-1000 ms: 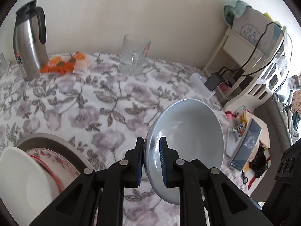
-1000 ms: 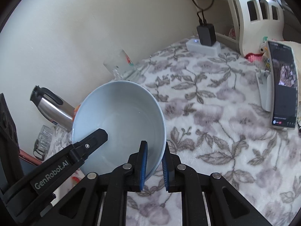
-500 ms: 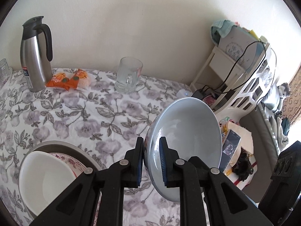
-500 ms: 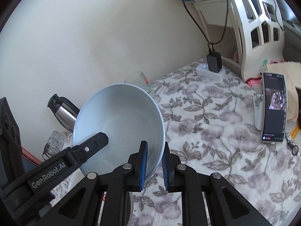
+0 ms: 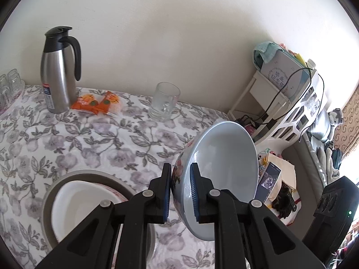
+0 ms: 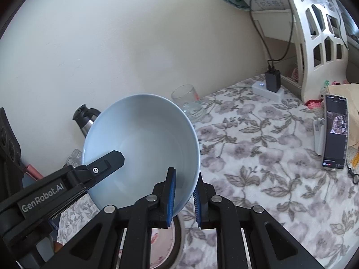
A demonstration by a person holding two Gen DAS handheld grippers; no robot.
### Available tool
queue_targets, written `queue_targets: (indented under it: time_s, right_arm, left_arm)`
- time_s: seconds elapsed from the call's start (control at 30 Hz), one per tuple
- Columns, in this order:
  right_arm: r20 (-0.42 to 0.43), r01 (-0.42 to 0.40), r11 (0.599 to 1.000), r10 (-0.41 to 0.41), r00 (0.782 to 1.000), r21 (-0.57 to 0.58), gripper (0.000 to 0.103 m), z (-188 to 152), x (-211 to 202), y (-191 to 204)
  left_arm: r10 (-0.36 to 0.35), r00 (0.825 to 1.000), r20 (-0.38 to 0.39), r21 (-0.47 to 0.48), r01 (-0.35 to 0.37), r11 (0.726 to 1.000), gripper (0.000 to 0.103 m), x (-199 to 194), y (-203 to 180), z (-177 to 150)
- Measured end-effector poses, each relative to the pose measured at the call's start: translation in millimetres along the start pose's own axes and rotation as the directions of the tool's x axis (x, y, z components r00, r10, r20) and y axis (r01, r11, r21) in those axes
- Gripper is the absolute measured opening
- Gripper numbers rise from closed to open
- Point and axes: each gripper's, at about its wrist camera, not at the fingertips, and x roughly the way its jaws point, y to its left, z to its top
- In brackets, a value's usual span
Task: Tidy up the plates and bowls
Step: 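Lift the white round bowl with both grippers and carry it over the basin, then lower the round bowl into the square bowl in the basin with both grippers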
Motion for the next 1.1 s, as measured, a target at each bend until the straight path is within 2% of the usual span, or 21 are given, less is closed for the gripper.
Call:
queue_targets:
  time_s: [0.17, 0.53, 0.87, 1.1]
  right_arm:
    - [-0.005, -0.009, 0.999, 0.009, 1.0, -0.039, 0.016, -4.7, 1.2, 22.8]
    - [-0.057, -0.057, 0.995, 0.052, 0.997, -0.083, 0.016, -25.5, 10.2, 60.0]
    - [-0.149, -0.056, 0.987, 0.033, 0.988, -0.152, 0.016, -59.5, 30.7, 91.1]
    - [-0.188, -0.046, 0.979, 0.008, 0.982, -0.2, 0.016, -74.4, 44.9, 107.7]
  left_arm:
    - [0.037, 0.999, 0.013, -0.022, -0.037, 0.999, 0.017, -12.4, 17.5, -1.1]
    - [0.061, 0.998, 0.03, -0.086, -0.058, 0.995, 0.017, -40.3, 58.7, -11.2]
    - [0.092, 0.996, -0.013, -0.172, -0.093, 0.981, 0.017, -47.1, 106.4, -40.5]
    - [0.076, 0.996, -0.054, -0.249, -0.087, 0.965, 0.017, -43.4, 138.6, -50.4]
